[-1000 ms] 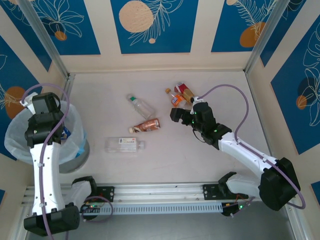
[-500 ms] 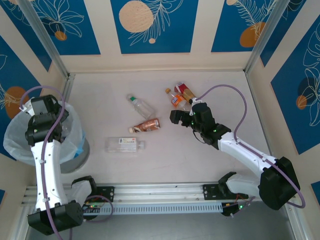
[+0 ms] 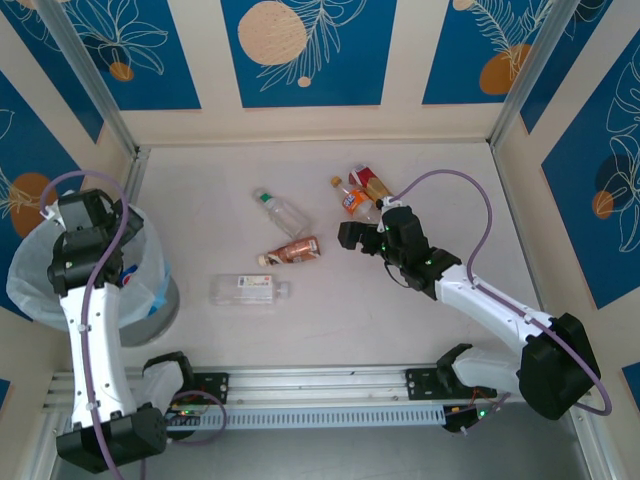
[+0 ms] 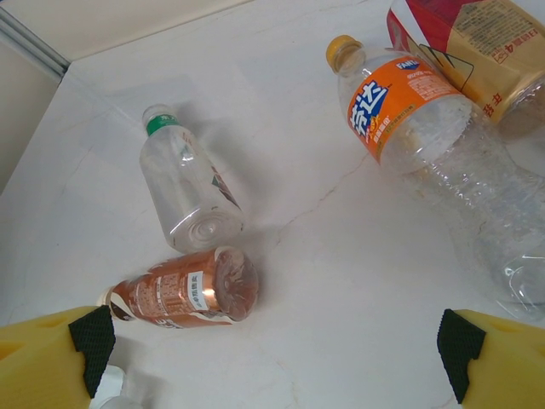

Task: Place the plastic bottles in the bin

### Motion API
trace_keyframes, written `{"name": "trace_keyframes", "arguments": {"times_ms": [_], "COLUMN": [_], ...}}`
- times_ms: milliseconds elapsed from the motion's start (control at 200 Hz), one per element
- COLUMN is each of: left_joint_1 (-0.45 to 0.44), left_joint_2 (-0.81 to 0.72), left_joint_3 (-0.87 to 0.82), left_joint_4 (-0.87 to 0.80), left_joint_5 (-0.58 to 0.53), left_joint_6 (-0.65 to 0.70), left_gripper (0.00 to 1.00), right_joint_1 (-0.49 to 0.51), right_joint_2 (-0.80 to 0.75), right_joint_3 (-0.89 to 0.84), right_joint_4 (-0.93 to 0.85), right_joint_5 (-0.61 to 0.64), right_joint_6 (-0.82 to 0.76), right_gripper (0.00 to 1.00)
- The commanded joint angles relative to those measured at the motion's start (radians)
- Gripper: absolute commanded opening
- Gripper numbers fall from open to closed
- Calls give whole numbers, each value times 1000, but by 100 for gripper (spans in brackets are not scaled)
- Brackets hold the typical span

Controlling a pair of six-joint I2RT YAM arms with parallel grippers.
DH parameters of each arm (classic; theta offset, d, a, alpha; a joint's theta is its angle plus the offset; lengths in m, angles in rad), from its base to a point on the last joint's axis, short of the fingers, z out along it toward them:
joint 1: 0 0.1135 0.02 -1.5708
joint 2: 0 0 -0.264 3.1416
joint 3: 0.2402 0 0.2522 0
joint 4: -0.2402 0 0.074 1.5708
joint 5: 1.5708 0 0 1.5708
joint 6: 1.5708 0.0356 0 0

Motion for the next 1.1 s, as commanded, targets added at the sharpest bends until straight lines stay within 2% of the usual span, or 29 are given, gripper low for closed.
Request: {"name": "trace_keyframes", "arguments": {"times_ms": [0,105,230,330,450,715,840,965,1095], "left_joint_1": [3,0,-19,-70,-194,-599,-745,-827,-883], "left_joint_2": [-53,-93,-109,-114,-104,38,110,171,229], "left_joint_3": [48,64,97,112,128,195,205,208,199], "left_joint_4": [39,51,71,87,99,84,97,98,91], "left_joint_5": [50,45,170,232,202,-6,-59,-72,20], "left_joint_6": [36,69,120,154,206,336,344,286,210], "left_gripper": [99,99,99,99,99,99,99,99,99], "right_joint_1": [9,12,16,15,15,15,15,13,12], "right_joint_2": [-7,-9,-23,-42,-62,-107,-137,-163,-186], "right_joint_3": [18,13,-15,-37,-55,-87,-102,-116,-137], "right_joint_4": [9,22,72,107,129,126,113,107,120], "right_joint_5": [25,28,28,30,30,33,46,57,52], "right_joint_6": [-1,4,7,4,-3,-4,1,1,-22], "right_gripper": [100,99,99,100,99,100,100,100,100]}}
